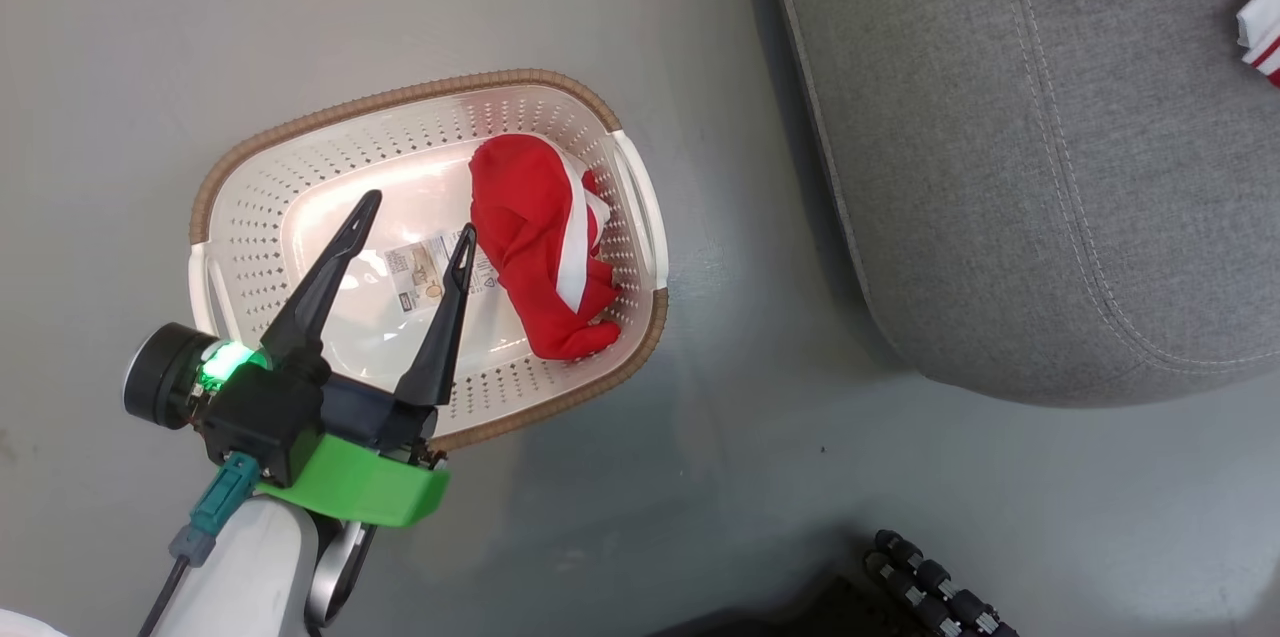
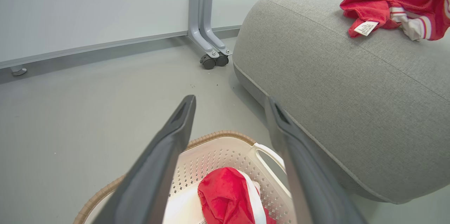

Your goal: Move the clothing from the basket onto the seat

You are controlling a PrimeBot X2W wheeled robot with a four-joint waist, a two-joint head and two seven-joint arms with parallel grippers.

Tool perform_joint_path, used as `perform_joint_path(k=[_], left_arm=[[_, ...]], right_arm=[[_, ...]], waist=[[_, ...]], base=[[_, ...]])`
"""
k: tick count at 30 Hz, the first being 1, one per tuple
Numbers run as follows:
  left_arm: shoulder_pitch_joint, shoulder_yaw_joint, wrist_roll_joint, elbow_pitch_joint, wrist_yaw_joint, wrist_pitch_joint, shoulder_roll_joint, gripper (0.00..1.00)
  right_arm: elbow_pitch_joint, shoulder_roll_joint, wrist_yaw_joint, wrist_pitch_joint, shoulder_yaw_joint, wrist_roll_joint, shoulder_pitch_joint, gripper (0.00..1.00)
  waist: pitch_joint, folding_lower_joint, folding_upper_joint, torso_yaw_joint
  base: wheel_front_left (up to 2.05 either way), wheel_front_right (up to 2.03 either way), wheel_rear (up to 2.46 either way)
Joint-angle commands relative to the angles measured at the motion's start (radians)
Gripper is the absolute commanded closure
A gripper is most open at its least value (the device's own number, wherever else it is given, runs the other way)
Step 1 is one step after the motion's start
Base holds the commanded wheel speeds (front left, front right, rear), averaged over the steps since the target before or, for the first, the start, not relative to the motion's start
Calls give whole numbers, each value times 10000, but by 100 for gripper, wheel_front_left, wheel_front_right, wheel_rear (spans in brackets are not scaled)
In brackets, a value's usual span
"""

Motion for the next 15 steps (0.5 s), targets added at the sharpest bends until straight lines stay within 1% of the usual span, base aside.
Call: perform_joint_path(k=[1, 6, 8, 9, 10, 11, 15], left_arm=[[-95, 10, -2, -6, -21, -4, 63, 0], [-31, -36, 36, 57, -22, -3, 67, 0], [9, -51, 26, 95, -21, -3, 18, 0], [22, -63, 12, 127, -21, -3, -5, 0], [20, -85, -1, 146, -22, -3, -17, 0], [13, -108, -20, 175, -22, -3, -44, 0], [65, -186, -115, 266, -21, -3, -193, 0]], right_arm=[[259, 47, -18, -29, 126, -64, 37, 100], [1095, 95, -18, -30, 510, 97, -21, 100], [1305, 8, -18, -30, 747, 115, 14, 100], [1391, -42, -18, -30, 867, 156, 10, 64], [1442, -65, -18, -30, 930, 209, 19, 19], [1591, -70, -18, -29, 935, 308, 39, 0], [1902, -241, -18, -30, 1196, 415, 135, 0]], waist=[[42, -1, 0, -29], [-36, -1, 0, -80], [-115, -1, 0, -100], [-172, -1, 0, -109], [-219, -1, 0, -114], [-298, -1, 0, -121], [-627, -1, 0, -127]], base=[[0, 0, 0], [0, 0, 0], [0, 0, 0], [0, 0, 0], [0, 0, 0], [0, 0, 0], [0, 0, 0]])
